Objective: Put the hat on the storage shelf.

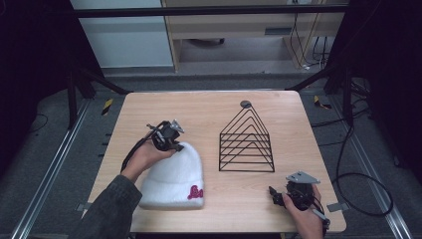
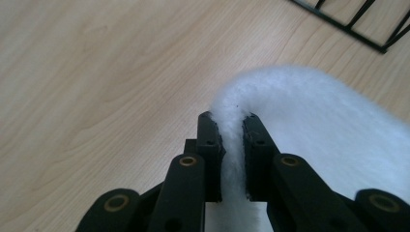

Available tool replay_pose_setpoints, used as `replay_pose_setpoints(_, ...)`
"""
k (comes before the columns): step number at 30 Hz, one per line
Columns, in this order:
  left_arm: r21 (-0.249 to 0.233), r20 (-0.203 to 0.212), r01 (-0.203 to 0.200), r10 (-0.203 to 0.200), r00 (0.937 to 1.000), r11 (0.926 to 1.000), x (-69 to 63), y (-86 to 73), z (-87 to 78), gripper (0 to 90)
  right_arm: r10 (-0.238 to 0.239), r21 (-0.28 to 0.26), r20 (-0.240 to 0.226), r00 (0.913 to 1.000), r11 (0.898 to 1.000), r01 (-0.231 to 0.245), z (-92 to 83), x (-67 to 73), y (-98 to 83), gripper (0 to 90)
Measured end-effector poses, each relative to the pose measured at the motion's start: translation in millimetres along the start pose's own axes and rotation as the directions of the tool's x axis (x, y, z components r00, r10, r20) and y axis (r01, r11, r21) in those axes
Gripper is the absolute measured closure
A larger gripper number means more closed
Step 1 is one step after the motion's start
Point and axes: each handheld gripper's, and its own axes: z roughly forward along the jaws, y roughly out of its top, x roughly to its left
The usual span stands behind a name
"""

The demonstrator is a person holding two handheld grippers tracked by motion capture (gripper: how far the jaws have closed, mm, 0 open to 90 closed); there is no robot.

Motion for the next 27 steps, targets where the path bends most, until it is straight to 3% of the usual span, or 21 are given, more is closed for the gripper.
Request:
replay_pose_setpoints(1, 0.0, 0.0, 0.0, 0.0, 1.0, 1.0, 0.0, 0.0, 0.0, 80.4, 0.0, 0.0, 0.0, 1.0, 1.0, 0.0, 0.0, 0.0, 0.0, 12.3)
replay_pose_setpoints(2, -0.043, -0.024, -0.001, 0.0, 0.9997, 0.9991, -4.1, 0.3, -15.2, 80.6, 0.002, 0.001, 0.001, 1.0, 1.0, -0.002, -0.1, 0.3, 0.0, 12.3)
replay_pose_setpoints(5, -0.089, -0.061, -0.021, 0.016, 0.998, 0.9958, -11.6, 1.3, -34.9, 80.8, 0.003, 0.0, 0.001, 1.0, 1.0, -0.003, -0.1, 0.5, 0.0, 12.3)
replay_pose_setpoints(7, -0.137, -0.088, -0.03, 0.018, 0.9959, 0.9902, -19.2, 3.1, -50.4, 81.0, 0.003, 0.001, 0.001, 1.0, 1.0, -0.003, -0.2, 0.5, 0.0, 12.3)
replay_pose_setpoints(13, -0.218, -0.123, -0.068, 0.042, 0.9915, 0.9736, -31.5, 8.9, -85.6, 81.4, 0.004, 0.001, 0.001, 1.0, 1.0, -0.004, -0.2, 0.5, 0.0, 12.3)
replay_pose_setpoints(22, -0.278, -0.157, -0.079, 0.036, 0.9869, 0.9574, -38.4, 8.6, -109.2, 81.7, 0.004, 0.001, 0.001, 1.0, 1.0, -0.004, -0.2, 0.5, 0.0, 12.3)
replay_pose_setpoints(27, -0.324, -0.183, -0.092, 0.033, 0.9825, 0.9417, -40.4, 10.3, -125.8, 81.9, 0.004, 0.001, 0.002, 1.0, 1.0, -0.004, -0.2, 0.6, 0.0, 12.3)
